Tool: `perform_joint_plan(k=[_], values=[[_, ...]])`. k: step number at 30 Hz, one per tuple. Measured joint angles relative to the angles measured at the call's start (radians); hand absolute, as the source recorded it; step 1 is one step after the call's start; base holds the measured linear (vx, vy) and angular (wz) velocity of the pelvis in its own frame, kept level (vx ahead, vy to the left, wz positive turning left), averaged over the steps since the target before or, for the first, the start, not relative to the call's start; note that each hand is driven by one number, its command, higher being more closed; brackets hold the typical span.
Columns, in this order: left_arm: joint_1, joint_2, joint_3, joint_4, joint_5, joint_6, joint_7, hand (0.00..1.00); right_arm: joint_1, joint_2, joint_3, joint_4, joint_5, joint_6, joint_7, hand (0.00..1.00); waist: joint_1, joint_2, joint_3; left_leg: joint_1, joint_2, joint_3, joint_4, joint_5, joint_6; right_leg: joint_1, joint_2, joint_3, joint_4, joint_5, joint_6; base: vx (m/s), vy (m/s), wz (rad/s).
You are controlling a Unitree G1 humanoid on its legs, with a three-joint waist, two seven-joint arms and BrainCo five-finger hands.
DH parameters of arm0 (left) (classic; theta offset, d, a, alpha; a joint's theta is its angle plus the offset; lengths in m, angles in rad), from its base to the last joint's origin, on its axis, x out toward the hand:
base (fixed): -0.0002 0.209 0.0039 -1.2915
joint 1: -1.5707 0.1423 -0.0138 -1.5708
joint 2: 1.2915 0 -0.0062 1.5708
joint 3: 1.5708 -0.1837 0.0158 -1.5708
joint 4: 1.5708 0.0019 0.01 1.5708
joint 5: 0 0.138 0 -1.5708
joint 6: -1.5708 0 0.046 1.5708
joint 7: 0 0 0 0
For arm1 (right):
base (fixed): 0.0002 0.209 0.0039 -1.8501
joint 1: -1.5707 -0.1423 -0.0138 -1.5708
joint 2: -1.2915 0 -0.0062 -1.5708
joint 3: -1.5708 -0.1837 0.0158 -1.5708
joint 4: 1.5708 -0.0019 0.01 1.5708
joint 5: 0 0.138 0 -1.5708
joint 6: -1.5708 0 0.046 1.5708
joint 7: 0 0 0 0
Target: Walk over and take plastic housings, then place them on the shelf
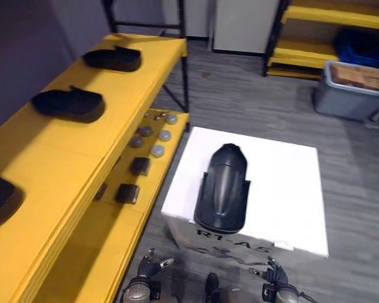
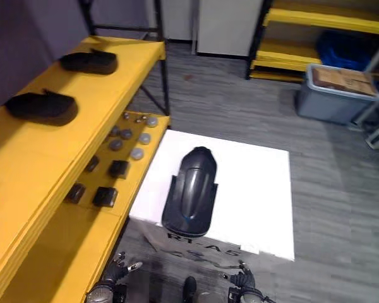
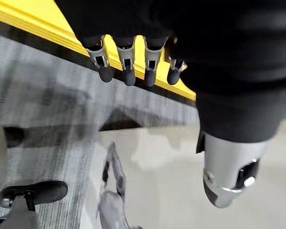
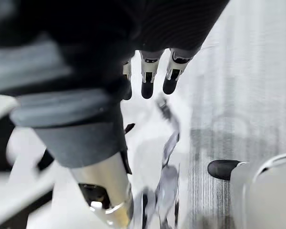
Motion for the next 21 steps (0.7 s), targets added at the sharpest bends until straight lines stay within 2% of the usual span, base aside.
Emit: perform_joint_plan(k=[2,3,4,7,10,12,14,15,16,17,18,19,21], values=[[0.011,0.001,0.001,0.002,0.000,0.000,0.001,0.00,0.018,0.004,-0.025,0.003,0.010,0.000,-0.001,0.00,-0.003,0.012,-0.014,0.033,0.015,0.065,-0.044,0.016,0.036,0.018,0.025,0.062,-0.037,0.016,0.007,0.11,0.057,-1.07],[0.009,0.002,0.001,0.002,0.001,0.000,0.000,0.00,0.027,0.008,-0.035,0.003,0.010,0.000,-0.002,0.00,-0.006,0.012,-0.017,0.039,0.015,0.074,-0.059,0.017,0.037,0.019,0.028,0.075,-0.049,0.030,0.009,0.18,0.093,-0.80],[-0.003,0.002,0.001,0.006,0.001,-0.001,0.000,0.00,0.048,0.011,-0.045,0.006,0.010,0.000,-0.002,0.00,-0.011,0.011,-0.017,0.053,0.013,0.093,-0.082,0.025,0.049,0.028,0.031,0.093,-0.072,0.048,-0.007,0.13,0.065,-0.40],[-0.018,0.003,0.002,0.027,0.001,-0.001,0.002,0.00,0.068,0.013,-0.075,0.007,0.028,-0.001,-0.003,0.00,-0.022,0.014,-0.021,0.076,0.007,0.118,-0.114,0.034,0.057,0.036,0.036,0.132,-0.111,0.080,-0.026,0.19,0.122,-0.43],[-0.009,0.008,0.020,0.044,0.002,0.000,0.001,0.00,0.077,0.013,-0.083,0.009,0.032,-0.001,-0.006,0.00,-0.027,0.016,-0.027,0.113,-0.004,0.123,-0.113,0.036,0.055,0.084,0.033,0.169,-0.142,0.083,-0.023,0.15,0.150,-0.33],[-0.006,0.010,0.020,0.044,0.003,0.000,0.001,0.00,0.088,0.014,-0.083,0.008,0.034,-0.001,-0.007,0.00,-0.025,0.014,-0.043,0.122,-0.018,0.123,-0.109,0.044,0.051,0.104,0.022,0.184,-0.166,0.087,-0.016,0.10,0.145,-0.19],[-0.006,0.011,0.020,0.044,0.003,0.000,-0.003,0.00,0.092,0.018,-0.150,0.007,0.054,-0.001,-0.009,0.00,-0.025,0.010,-0.054,0.105,-0.053,0.115,-0.051,0.062,0.049,0.122,-0.014,0.189,-0.176,0.090,-0.011,0.04,0.167,0.01],[-0.004,0.011,0.021,0.044,0.003,-0.002,-0.005,0.00,0.095,0.017,-0.186,0.007,0.058,0.000,-0.013,0.00,-0.022,-0.006,-0.050,0.090,-0.060,0.116,-0.035,0.039,0.067,0.133,-0.042,0.191,-0.180,0.092,-0.009,-0.02,0.157,0.13],[-0.002,0.011,0.022,0.044,0.003,-0.003,-0.006,0.00,0.094,0.015,-0.215,0.006,0.062,0.000,-0.016,0.00,-0.021,-0.007,-0.051,0.092,-0.055,0.117,-0.065,0.017,0.076,0.138,-0.050,0.190,-0.180,0.093,-0.007,-0.07,0.111,0.15],[0.003,0.009,0.034,0.042,0.003,-0.006,-0.006,0.00,0.096,0.009,-0.282,0.000,0.074,0.000,-0.019,0.00,-0.022,0.005,-0.062,0.093,-0.025,0.123,-0.170,0.062,0.046,0.138,-0.049,0.183,-0.181,0.094,0.007,-0.07,0.077,0.03],[0.015,0.014,0.050,0.045,0.002,-0.006,-0.005,0.00,0.094,0.003,-0.323,-0.009,0.080,0.001,-0.026,0.00,-0.013,0.003,-0.070,0.097,-0.015,0.136,-0.196,0.122,0.066,0.145,-0.052,0.186,-0.186,0.079,0.036,-0.07,0.090,-0.03],[0.025,0.019,0.058,0.041,0.003,-0.006,-0.006,0.00,0.099,0.003,-0.337,-0.026,0.084,0.001,-0.028,0.00,-0.012,0.006,-0.077,0.097,-0.019,0.136,-0.198,0.124,0.066,0.146,-0.059,0.186,-0.185,0.080,0.038,-0.06,0.132,0.00],[0.054,0.037,0.063,0.029,0.003,-0.006,-0.006,0.00,0.121,-0.001,-0.416,-0.140,0.095,0.006,-0.041,0.00,-0.011,-0.007,-0.087,0.099,-0.036,0.131,-0.209,0.124,0.071,0.145,-0.076,0.185,-0.184,0.076,0.050,-0.06,0.140,0.07]])
